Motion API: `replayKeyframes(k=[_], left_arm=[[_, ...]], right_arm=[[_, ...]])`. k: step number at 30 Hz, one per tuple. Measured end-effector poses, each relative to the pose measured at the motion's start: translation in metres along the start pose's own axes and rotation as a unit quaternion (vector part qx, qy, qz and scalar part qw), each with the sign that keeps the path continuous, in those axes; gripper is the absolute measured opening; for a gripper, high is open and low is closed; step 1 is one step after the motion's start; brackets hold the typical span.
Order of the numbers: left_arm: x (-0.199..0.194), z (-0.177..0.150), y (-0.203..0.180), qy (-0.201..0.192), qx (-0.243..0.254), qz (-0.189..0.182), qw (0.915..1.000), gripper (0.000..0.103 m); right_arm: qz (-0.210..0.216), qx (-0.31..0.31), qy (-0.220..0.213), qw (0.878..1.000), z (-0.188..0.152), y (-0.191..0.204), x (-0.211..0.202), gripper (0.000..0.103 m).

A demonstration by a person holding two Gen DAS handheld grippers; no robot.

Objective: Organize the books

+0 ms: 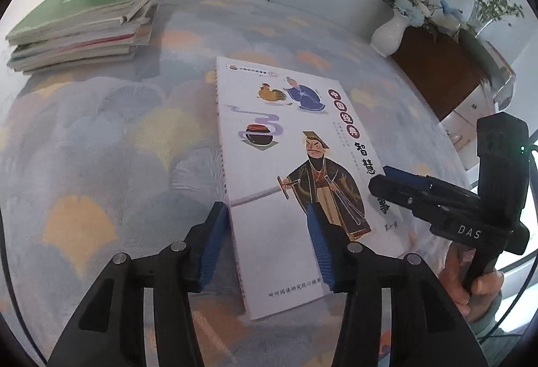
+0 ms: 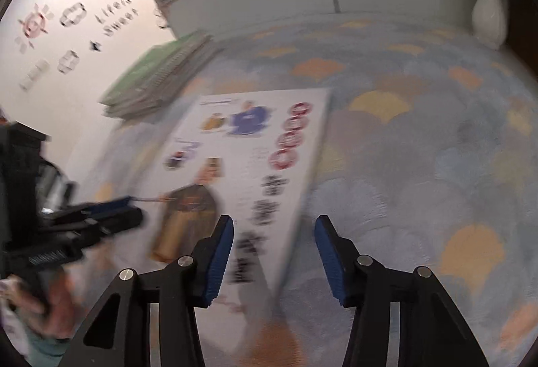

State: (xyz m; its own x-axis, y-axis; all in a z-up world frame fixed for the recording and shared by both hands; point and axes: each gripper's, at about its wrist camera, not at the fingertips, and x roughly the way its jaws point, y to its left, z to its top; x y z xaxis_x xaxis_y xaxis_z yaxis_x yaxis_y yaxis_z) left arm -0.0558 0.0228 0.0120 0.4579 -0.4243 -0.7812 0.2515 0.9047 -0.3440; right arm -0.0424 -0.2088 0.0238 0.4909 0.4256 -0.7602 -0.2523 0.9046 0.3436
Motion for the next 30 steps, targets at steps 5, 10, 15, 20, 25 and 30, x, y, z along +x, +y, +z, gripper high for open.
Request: replayKeyframes(k=[5,10,15,20,25,30], left_arm=[[-0.024,0.005,0.015,-0.054,-0.072,-0.1,0.9909,0.044],[-0.035,0.01,0.002,-0.07,-0.062,-0.142,0.9855,0.044],[-0.02,0.006,-0.005,-0.063,-0.054,-0.076,0.9936,0.03],[0.011,-0.01,-0.002,-0.021,-0.085,-0.091,0.992,0.015],[-0.003,0.003,-0.014,-0.053,-0.104,-0.12,0.9858,0.012],[0.001,0.025,0.005,-0.06,-0.202,-0.234,0.9491,0.012]], right_arm=[[0.05,0.036,-0.009,0.998,-0.003,-0.013,-0.002,0.051],[0.152,0.118,-0.004,0.981,-0.003,-0.047,0.002,0.051],[0.173,0.136,-0.003,0.975,-0.005,-0.05,0.002,0.049],[0.165,0.126,-0.005,0.978,-0.004,-0.044,0.002,0.049],[0.164,0.127,-0.006,0.978,-0.004,-0.044,0.003,0.049],[0.187,0.142,0.013,0.972,-0.004,-0.049,-0.001,0.056]])
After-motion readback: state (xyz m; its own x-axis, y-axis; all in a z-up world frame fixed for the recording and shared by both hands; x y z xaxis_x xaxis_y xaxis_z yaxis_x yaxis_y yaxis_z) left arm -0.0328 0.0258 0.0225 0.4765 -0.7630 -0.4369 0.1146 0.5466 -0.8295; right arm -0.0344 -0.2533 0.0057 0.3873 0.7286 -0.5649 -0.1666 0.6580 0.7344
